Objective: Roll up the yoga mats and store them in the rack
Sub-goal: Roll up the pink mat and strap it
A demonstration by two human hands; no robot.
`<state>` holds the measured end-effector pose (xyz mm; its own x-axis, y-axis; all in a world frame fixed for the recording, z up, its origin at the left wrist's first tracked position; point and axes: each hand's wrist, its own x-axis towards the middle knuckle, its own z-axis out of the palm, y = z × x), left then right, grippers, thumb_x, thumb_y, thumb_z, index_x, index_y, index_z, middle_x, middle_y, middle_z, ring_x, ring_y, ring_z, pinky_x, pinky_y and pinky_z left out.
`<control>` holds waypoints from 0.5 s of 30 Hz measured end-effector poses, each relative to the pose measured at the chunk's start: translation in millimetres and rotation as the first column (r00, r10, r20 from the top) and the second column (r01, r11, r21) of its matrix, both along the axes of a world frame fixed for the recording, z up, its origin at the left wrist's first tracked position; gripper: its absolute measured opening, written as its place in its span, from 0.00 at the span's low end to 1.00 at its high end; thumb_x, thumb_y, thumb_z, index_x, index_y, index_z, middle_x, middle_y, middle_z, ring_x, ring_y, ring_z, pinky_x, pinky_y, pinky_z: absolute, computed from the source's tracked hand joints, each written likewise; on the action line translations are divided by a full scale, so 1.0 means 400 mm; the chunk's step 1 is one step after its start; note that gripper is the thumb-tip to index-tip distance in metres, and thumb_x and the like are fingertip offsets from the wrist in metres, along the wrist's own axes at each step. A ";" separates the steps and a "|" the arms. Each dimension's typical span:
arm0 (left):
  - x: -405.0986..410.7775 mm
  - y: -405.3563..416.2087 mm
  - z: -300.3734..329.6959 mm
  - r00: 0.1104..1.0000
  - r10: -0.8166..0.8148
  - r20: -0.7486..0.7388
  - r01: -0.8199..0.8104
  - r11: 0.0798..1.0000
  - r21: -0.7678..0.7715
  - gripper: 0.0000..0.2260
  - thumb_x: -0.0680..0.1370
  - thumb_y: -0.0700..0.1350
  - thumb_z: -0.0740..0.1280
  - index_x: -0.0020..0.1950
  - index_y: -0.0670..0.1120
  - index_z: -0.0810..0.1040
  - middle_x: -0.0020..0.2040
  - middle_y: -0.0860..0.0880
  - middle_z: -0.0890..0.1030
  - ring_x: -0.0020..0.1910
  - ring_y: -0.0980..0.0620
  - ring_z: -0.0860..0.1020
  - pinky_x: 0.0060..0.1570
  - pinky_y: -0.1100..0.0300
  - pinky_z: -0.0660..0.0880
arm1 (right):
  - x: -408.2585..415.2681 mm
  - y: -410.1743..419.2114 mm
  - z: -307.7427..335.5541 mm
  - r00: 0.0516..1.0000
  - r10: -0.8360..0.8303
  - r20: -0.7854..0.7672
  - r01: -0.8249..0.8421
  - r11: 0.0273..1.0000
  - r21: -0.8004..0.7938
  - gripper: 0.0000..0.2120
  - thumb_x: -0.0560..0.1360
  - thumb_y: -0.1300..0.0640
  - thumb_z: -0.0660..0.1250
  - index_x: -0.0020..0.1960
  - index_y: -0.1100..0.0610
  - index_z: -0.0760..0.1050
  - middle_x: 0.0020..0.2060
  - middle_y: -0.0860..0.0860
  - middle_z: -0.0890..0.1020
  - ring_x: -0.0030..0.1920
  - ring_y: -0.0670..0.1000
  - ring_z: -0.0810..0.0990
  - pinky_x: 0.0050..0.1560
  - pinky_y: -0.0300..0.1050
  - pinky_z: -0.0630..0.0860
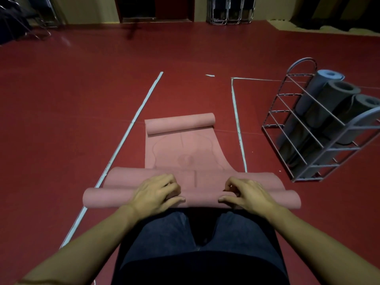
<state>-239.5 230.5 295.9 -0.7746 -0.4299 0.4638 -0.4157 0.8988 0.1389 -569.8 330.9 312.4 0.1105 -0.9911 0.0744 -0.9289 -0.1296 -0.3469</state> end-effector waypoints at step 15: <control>-0.012 -0.128 0.001 0.981 -0.014 0.194 -0.044 0.956 0.290 0.29 0.74 0.76 0.60 0.50 0.52 0.85 0.45 0.58 0.81 0.41 0.54 0.80 0.37 0.54 0.76 | -0.017 -0.008 -0.084 0.971 0.041 -0.236 -0.117 0.941 -0.319 0.31 0.75 0.26 0.62 0.47 0.54 0.84 0.40 0.48 0.73 0.40 0.52 0.75 0.34 0.50 0.74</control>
<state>-244.2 179.1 296.4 -0.8287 -0.5364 0.1599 -0.4736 0.8242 0.3103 -576.7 327.6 279.0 0.2389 -0.9026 0.3582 -0.9591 -0.2769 -0.0580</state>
